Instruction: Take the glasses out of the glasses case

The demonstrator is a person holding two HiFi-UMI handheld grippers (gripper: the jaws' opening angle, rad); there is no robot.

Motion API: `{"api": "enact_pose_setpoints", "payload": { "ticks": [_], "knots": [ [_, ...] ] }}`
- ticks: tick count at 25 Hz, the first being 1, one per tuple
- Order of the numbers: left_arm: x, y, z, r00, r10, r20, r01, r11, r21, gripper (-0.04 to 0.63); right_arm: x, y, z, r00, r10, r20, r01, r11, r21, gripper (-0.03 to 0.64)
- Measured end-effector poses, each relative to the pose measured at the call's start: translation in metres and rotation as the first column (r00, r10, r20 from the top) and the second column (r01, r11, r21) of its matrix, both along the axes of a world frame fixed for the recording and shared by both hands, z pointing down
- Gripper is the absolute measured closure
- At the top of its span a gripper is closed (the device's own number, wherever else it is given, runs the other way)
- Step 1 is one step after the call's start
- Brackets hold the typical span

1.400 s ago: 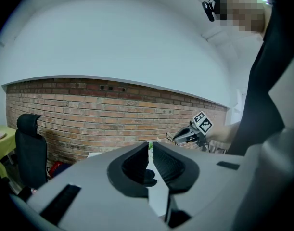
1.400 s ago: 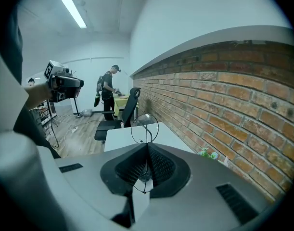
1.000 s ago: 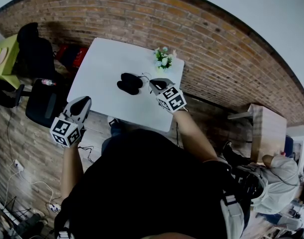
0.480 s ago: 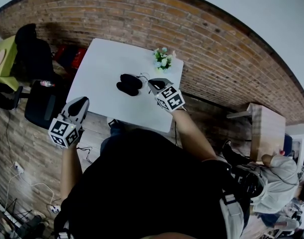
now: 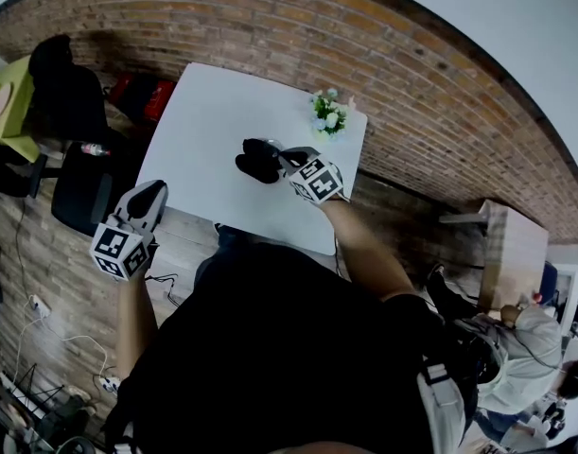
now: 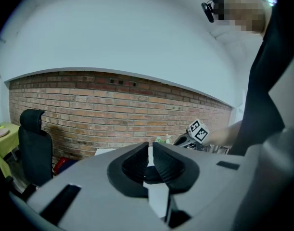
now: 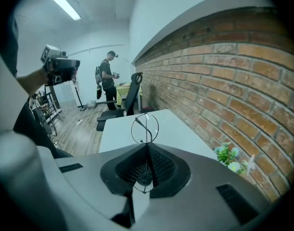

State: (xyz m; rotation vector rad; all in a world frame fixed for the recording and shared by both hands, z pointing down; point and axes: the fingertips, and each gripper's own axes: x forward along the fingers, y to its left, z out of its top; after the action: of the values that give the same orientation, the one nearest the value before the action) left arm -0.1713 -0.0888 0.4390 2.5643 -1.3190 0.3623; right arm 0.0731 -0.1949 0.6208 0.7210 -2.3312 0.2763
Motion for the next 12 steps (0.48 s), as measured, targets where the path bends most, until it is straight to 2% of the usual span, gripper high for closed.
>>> {"api": "enact_pose_setpoints", "payload": {
  "ticks": [5, 9, 12],
  "knots": [
    [-0.058, -0.018, 0.016, 0.996, -0.087, 0.016, 0.088, 0.994, -0.062, 0.560, -0.037, -0.040, 0.106, 0.985, -0.076, -0.156, 0.055, 0.989, -0.138, 0.594],
    [-0.105, -0.020, 0.029, 0.986, -0.164, 0.033, 0.167, 0.978, -0.124, 0.560, -0.052, -0.057, 0.181, 0.946, -0.148, -0.288, 0.085, 0.972, -0.220, 0.594],
    [-0.130, -0.027, 0.041, 0.980, -0.196, 0.045, 0.200, 0.968, -0.153, 0.560, -0.062, -0.068, 0.221, 0.925, -0.188, -0.330, 0.101, 0.960, -0.262, 0.593]
  ]
}}
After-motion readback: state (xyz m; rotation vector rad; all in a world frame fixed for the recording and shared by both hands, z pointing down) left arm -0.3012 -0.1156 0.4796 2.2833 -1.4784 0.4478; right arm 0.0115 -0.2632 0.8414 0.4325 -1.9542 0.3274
